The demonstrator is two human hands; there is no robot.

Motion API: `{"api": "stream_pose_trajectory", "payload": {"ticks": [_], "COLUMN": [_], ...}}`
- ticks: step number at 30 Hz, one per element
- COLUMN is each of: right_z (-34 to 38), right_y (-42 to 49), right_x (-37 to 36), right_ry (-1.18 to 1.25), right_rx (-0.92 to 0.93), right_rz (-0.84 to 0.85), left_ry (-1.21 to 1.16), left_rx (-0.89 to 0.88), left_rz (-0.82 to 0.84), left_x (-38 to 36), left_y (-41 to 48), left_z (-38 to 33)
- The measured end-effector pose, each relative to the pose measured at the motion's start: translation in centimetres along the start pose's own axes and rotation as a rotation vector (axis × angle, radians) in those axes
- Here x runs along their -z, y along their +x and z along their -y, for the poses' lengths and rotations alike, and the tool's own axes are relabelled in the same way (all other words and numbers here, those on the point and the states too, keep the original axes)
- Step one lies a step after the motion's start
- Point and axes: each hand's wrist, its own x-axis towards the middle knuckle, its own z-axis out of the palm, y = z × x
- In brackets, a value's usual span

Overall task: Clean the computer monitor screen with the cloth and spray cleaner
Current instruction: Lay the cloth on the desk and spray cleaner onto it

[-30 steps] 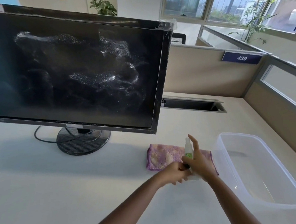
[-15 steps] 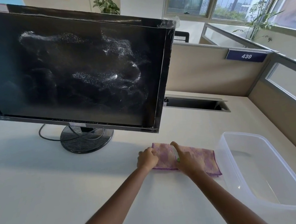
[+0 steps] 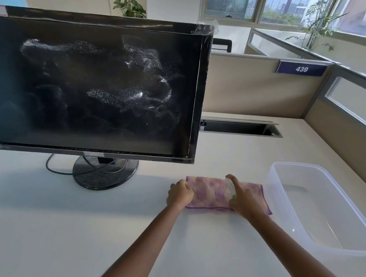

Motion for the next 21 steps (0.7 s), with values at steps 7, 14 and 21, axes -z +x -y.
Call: {"api": "stream_pose_trajectory", "payload": {"ticks": [7, 14, 21], "right_z": [-2.4, -0.5, 1.4], "right_y": [-1.8, -2.8, -2.7], "right_x": [0.9, -0.2, -0.9], "right_ry": [0.051, 0.037, 0.054], "right_rx": [-0.131, 0.001, 0.001], "right_rz": [-0.108, -0.144, -0.111], "left_ry": [0.094, 0.155, 0.153], "left_rx": [-0.003, 0.021, 0.028], "left_rz": [-0.02, -0.02, -0.034], "left_x": [-1.0, -1.7, -1.6], "left_y": [-0.5, -0.8, -1.2], "left_z": [-0.6, -0.4, -0.3]}}
